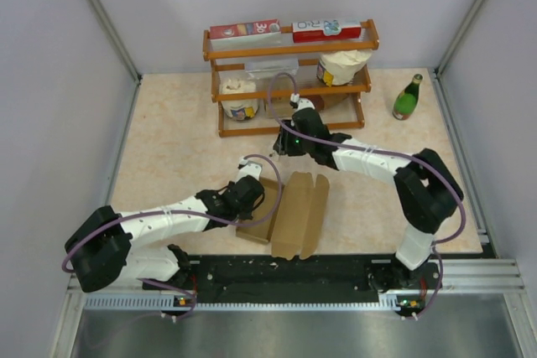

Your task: Fold the paper box

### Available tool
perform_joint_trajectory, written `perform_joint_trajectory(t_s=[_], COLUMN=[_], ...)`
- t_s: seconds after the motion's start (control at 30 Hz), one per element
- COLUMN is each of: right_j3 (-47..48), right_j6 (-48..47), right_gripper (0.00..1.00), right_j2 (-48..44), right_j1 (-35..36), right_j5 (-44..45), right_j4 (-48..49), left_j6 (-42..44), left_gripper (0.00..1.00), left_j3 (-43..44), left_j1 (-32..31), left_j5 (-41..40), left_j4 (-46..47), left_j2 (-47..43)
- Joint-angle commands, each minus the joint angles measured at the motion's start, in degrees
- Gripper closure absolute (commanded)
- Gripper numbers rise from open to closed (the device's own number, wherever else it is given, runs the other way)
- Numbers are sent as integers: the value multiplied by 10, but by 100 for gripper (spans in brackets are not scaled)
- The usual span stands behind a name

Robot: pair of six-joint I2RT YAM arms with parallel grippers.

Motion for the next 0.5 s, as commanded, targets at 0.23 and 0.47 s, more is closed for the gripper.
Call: perform_joint_trajectory(t_s=[0.23, 0.47], right_j3=[43, 75], right_j6=[151, 177], right_gripper=[54, 51], right_j2=[121, 158], right_j1=[3, -1], right_j5=[16, 17], right_j4=[28, -4], left_j6=[-9, -8], left_gripper=[85, 85], left_j3=[-2, -3], left_j1=[2, 3], left_j5=[2, 1], left_j4=[17, 20], left_j2=[-16, -17])
